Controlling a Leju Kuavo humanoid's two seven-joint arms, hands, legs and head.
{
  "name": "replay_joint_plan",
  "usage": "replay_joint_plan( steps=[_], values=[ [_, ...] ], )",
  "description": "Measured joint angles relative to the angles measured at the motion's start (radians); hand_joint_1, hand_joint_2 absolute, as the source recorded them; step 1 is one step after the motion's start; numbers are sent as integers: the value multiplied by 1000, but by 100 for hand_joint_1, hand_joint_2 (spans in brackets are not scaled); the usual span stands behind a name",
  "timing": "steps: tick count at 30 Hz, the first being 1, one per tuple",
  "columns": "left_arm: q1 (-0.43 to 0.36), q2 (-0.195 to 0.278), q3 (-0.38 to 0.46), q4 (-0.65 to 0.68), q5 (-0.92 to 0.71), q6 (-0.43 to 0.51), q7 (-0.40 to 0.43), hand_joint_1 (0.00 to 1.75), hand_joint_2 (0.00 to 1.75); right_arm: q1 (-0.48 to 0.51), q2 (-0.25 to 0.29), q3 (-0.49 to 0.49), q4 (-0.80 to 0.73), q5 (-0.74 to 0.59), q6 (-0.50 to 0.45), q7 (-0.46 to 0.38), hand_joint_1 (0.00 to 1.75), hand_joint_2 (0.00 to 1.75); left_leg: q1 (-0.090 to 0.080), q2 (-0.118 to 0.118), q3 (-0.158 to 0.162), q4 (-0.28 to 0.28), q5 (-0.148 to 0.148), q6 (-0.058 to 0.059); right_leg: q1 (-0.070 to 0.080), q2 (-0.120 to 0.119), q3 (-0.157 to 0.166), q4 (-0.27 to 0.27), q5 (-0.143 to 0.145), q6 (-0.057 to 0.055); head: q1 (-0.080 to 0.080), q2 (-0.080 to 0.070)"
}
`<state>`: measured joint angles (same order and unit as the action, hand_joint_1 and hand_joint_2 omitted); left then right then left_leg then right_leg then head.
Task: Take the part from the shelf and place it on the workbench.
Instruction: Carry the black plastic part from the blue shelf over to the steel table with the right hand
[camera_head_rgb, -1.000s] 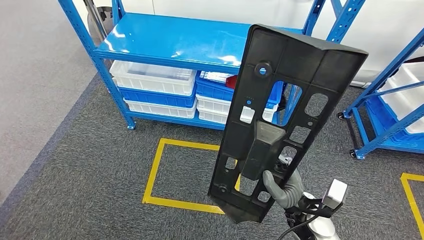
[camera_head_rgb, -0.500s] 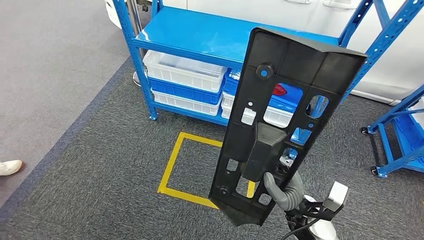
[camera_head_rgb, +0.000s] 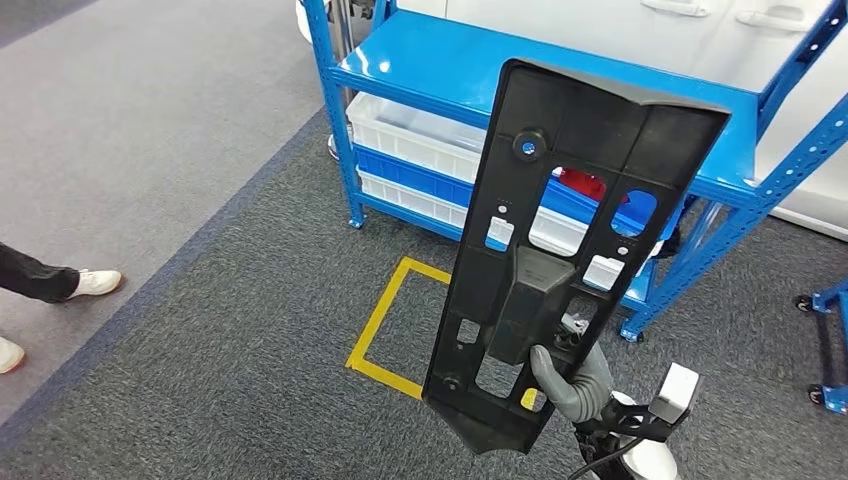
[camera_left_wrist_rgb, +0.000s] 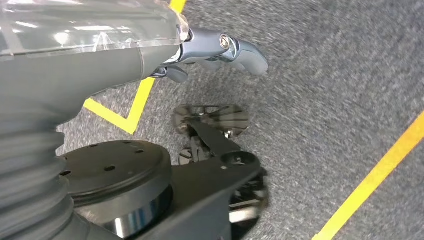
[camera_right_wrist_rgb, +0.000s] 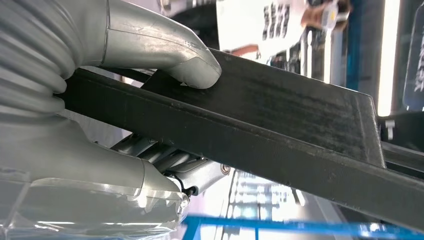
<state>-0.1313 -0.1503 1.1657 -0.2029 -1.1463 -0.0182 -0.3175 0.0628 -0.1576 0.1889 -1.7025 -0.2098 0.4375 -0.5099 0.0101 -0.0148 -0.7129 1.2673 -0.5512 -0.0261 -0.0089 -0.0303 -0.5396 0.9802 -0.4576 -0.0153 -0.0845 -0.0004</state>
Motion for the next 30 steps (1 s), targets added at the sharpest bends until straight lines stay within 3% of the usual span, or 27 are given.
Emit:
replay_joint_plan(
  steps=[1, 2, 4, 6, 7, 9, 11, 13, 15, 16, 17, 18, 20, 22, 24, 25, 27, 29, 30],
  values=[
    [1, 0, 0, 0, 0, 0, 0, 0, 175, 1, 0, 0, 0, 0, 0, 0, 147, 175, 1, 2, -1, 17, -1, -3, 1, -14, -3, 3, 0, 0, 0, 0],
    [2, 0, -1, 0, 0, 0, 0, 0, 175, 2, 0, 0, 0, 0, 0, 0, 147, 175, 2, 7, 19, -6, 15, -5, 1, -26, -6, 7, 0, 1, 0, 0],
    [1, 1, -2, 0, 0, 0, 0, 0, 175, 4, 0, 0, 0, 0, 0, 0, 147, 175, 1, 35, 99, -137, 66, -3, 1, -51, -9, 15, -3, 4, 0, 0],
    [-2, 2, -4, 0, -1, 0, 0, 0, 175, 4, 0, 0, -1, 0, 0, -1, 147, 175, -5, 59, 153, -237, 91, 12, 6, -70, -12, 23, -6, 12, 0, 0],
    [-2, 2, -5, 0, -2, -1, 0, 0, 175, 5, 0, 0, -1, 0, 0, -1, 147, 175, -8, 61, 158, -252, 91, 21, 8, -78, -13, 25, -6, 17, 0, 0],
    [1, 2, -6, 0, -3, -1, 0, 0, 175, 5, 0, 0, -3, -1, 0, -2, 147, 175, -8, 44, 153, -256, 98, 36, 9, -89, -14, 26, -5, 27, 0, 0],
    [2, 2, -6, 0, -4, -2, 0, 0, 175, 6, 0, 0, -7, -1, 0, -2, 147, 175, -4, 28, 151, -265, 109, 49, 5, -54, -24, 52, -29, 38, 0, 0],
    [-1, 1, -7, 0, -5, -3, 0, 0, 175, 10, -2, -2, -10, -1, -2, -4, 147, 175, -1, 12, 146, -270, 119, 57, 0, 3, -69, 156, -96, 46, 0, 0],
    [-3, 0, -8, 0, -5, -3, 0, 0, 175, 18, -4, -2, -10, -1, -4, -4, 147, 175, 0, -9, 138, -268, 125, 58, -4, 22, -126, 284, -151, 51, 0, 0],
    [-3, 0, -9, 0, -6, -3, 0, 0, 175, 21, -4, -3, -10, -1, -5, -4, 147, 175, 0, -21, 135, -267, 127, 56, -6, 24, -137, 311, -153, 52, 0, 0],
    [-2, 0, -9, 0, -6, -3, 0, 0, 175, 24, -4, -4, -11, -1, -5, -4, 147, 175, 1, -34, 134, -266, 128, 54, -8, 25, -128, 297, -134, 53, 0, 0],
    [-2, 0, -10, 0, -7, -3, 0, 0, 175, 27, -4, -5, -12, 0, -5, -5, 147, 175, 2, -46, 133, -264, 129, 52, -11, 31, -102, 247, -101, 54, 0, 0],
    [-4, -1, -13, 0, -8, -3, 1, 0, 175, 31, -5, -10, -17, 0, -6, -6, 147, 175, 3, -72, 127, -257, 131, 43, -19, 74, -33, 105, -41, 52, 0, 0],
    [-8, -1, -14, 0, -9, -3, 2, 0, 175, 37, -5, -15, -23, 0, -6, -8, 147, 175, 4, -94, 116, -253, 135, 29, -21, 108, -3, 34, -24, 49, 0, 0],
    [-7, -1, -15, 0, -9, -3, 2, 0, 175, 41, -5, -18, -27, 0, -6, -9, 147, 175, 6, -115, 106, -257, 144, 13, -18, 95, -5, 30, -22, 39, 0, 0],
    [-5, 0, -15, 0, -9, -3, 2, 0, 175, 41, -5, -18, -30, 1, -6, -9, 147, 175, 7, -111, 102, -255, 143, 8, -19, 83, -5, 25, -19, 32, 0, 0],
    [-5, 0, -15, 0, -11, -2, 3, 0, 175, 43, -5, -18, -35, 1, -6, -10, 147, 175, 4, -65, 76, -204, 107, 0, -20, 54, -4, 15, -11, 18, 0, 0],
    [-8, 0, -15, 0, -14, -2, 4, 0, 175, 48, -5, -20, -38, 2, -6, -10, 147, 175, 3, -10, 23, -77, 35, -4, -13, 24, -5, 13, -9, 10, 0, 0],
    [-9, 1, -15, 0, -15, -2, 5, 0, 175, 51, -5, -21, -38, 4, -6, -11, 147, 175, 4, -1, -2, -13, 6, -6, -10, 7, -6, 14, -9, 9, 0, 0]
  ],
)
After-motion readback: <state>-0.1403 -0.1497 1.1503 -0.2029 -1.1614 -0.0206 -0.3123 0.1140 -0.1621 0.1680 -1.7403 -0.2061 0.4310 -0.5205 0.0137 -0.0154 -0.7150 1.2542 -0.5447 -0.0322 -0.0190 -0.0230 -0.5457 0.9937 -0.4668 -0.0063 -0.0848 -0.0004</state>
